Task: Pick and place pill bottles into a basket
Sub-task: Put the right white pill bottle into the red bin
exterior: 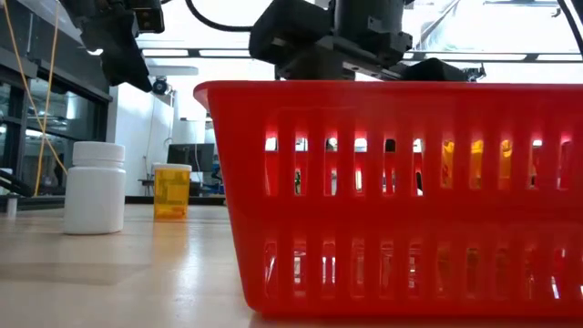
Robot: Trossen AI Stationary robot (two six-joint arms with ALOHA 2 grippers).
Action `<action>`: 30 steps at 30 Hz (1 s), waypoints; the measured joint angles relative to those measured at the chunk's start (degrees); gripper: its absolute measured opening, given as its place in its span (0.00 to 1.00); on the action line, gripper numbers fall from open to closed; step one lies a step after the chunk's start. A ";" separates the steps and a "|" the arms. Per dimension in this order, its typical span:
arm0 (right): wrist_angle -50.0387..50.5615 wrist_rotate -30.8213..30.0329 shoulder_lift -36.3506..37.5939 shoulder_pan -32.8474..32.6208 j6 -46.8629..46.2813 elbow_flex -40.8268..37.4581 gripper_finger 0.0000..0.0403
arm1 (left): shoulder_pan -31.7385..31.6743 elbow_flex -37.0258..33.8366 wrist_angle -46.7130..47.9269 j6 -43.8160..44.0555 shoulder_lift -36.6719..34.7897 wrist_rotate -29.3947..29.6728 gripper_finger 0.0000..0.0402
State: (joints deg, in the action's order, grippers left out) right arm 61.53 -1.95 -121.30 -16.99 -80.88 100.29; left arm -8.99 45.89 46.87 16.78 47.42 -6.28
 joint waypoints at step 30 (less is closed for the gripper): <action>9.46 8.86 0.00 -0.65 59.42 0.13 0.85 | 0.02 0.00 0.00 -1.97 0.00 -1.73 0.47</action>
State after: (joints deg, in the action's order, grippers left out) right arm 70.99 6.91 -121.30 -17.64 -21.46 100.42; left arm -8.98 45.89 46.88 14.81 47.42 -8.01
